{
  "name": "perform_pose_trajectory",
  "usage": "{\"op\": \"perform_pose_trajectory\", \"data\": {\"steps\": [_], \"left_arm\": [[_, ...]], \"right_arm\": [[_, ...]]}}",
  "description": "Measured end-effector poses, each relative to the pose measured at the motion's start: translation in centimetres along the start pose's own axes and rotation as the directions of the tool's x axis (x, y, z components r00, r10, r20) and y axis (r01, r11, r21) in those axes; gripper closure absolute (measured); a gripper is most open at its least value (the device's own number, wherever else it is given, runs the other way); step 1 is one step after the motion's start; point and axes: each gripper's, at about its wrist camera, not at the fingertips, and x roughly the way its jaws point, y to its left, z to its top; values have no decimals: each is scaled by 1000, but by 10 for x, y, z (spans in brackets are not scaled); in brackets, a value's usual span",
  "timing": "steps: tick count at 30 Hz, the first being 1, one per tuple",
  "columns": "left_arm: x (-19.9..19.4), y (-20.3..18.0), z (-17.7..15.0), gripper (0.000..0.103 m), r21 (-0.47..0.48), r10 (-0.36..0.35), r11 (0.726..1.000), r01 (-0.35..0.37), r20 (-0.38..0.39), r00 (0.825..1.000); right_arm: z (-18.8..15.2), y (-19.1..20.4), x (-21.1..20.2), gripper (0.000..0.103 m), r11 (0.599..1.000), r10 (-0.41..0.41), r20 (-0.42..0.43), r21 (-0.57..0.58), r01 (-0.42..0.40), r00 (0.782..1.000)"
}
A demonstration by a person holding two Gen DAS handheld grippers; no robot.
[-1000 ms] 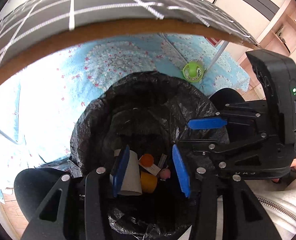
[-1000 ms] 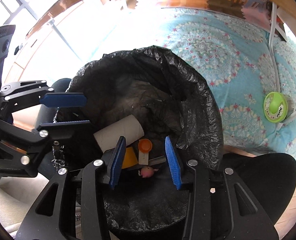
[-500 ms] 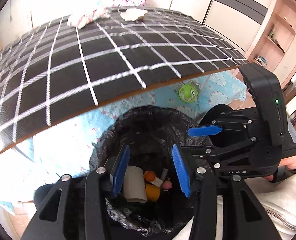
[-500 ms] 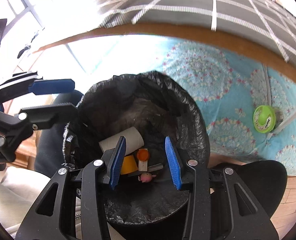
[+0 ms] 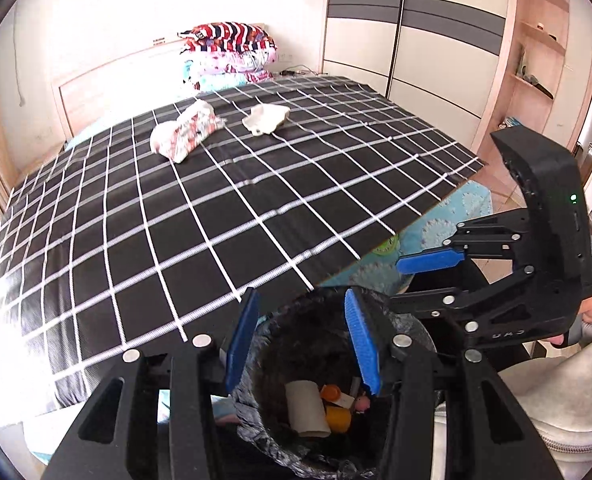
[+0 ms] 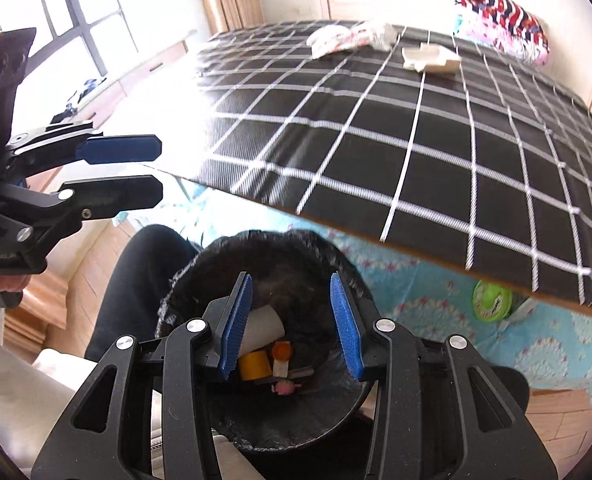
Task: Collect trash
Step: 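Move both open tools back over the bed toward the remaining trash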
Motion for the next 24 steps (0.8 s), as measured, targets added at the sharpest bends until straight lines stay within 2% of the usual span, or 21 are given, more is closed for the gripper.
{"op": "perform_pose_trajectory", "data": {"steps": [4,12,14,24], "left_arm": [[-3,8,15,46,22,29,999,-30,31,999],[3,30,42,45,52,37,998,-40,53,998],[6,37,48,38,47,51,997,-54,54,997],[24,67,82,29,69,30,997,-36,81,996]], "right_arm": [[11,-3,-10,62,1000,-12,36,-11,13,999],[37,-14,-17,62,999,-32,74,-17,33,997],[43,-19,-17,62,999,-36,84,-16,38,996],[79,-44,-12,56,997,-71,134,-10,73,988]]}}
